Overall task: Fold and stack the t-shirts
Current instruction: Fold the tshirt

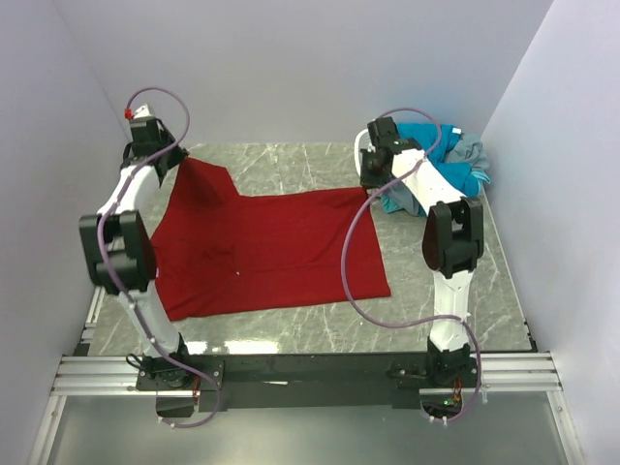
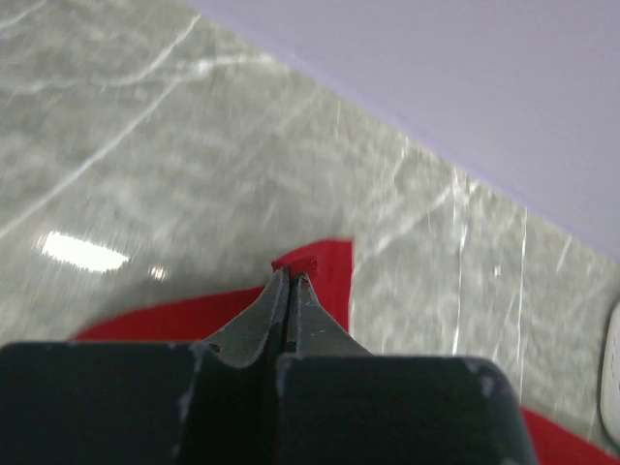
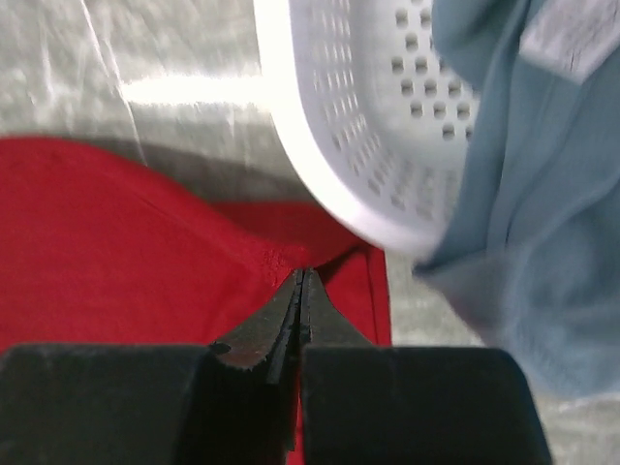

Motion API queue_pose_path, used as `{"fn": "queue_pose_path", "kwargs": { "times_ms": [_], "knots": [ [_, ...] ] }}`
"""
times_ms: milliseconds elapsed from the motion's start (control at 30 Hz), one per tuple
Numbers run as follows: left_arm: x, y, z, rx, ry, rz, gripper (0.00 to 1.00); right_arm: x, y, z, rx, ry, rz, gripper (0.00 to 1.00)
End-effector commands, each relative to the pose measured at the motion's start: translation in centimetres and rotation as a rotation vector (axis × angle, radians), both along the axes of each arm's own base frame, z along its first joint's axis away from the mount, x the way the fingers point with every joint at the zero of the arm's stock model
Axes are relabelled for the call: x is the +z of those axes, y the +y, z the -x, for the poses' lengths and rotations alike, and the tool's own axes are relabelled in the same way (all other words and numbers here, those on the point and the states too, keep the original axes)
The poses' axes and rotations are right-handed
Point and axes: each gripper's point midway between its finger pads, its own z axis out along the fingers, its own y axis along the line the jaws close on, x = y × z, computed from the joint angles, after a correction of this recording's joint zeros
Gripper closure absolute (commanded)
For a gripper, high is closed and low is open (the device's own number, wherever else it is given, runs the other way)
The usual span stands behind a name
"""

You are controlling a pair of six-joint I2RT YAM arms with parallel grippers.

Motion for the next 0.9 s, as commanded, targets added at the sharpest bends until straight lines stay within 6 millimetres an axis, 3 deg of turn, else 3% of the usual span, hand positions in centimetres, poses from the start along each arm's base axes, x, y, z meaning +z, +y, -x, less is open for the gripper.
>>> {"fn": "queue_pose_path", "kwargs": {
  "times_ms": [0,33,67,100,133,333,467,633,867],
  "knots": [
    [3.3,-0.7,3.3,-0.029,-0.087,-0.036,1.0,3.9,-0.3,0.3,0.01,-0.108,-0.027,1.0],
    [3.1,-0.8,4.1,-0.027,-0.083,-0.037,1.0,3.5,-0.4,1.1,0.011,-0.094,-0.023,1.0],
    [1.2,-0.9,5.7,-0.025,-0.039,-0.032,1.0,3.3,-0.6,1.5,0.01,-0.087,-0.019,1.0],
    [2.0,-1.1,6.7,-0.028,-0.051,-0.034,1.0,3.8,-0.7,1.8,0.008,-0.1,-0.024,1.0],
    [0.5,-1.3,8.0,-0.03,-0.013,-0.034,1.0,2.8,-0.9,2.5,0.006,-0.077,-0.018,1.0],
    [-1.7,-0.8,14.1,0.027,0.092,-0.055,1.0,2.3,-1.4,4.8,0.001,-0.065,-0.025,1.0],
    [-0.8,-0.4,17.0,0.085,0.081,-0.062,1.0,2.2,-1.7,6.1,-0.003,-0.058,-0.023,1.0],
    [-1.4,1.0,20.7,0.21,0.122,-0.074,1.0,2.0,-2.2,7.8,-0.014,-0.04,-0.02,1.0],
    [-0.8,1.5,24.3,0.286,0.117,-0.076,1.0,1.4,-2.6,10.2,-0.017,-0.009,-0.021,1.0]
  ]
}}
